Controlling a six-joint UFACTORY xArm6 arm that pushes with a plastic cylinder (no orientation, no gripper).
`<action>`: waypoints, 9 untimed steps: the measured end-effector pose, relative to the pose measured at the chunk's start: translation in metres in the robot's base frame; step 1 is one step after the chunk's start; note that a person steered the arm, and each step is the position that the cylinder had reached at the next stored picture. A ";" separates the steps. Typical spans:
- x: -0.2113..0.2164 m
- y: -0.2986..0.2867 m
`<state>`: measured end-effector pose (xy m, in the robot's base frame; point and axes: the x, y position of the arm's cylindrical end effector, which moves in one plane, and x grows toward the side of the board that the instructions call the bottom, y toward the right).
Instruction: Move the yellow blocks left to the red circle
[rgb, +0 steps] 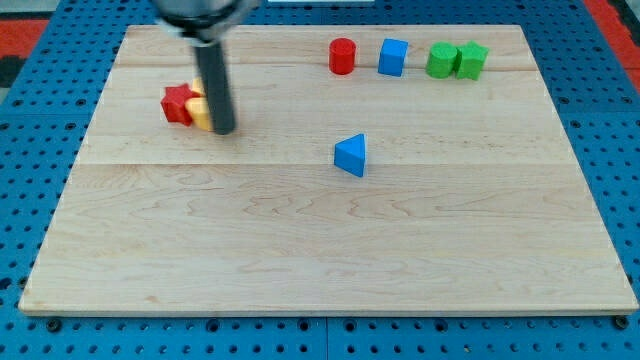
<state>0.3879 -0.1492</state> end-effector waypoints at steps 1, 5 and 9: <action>-0.015 -0.059; -0.067 0.002; -0.075 0.066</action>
<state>0.3128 -0.0835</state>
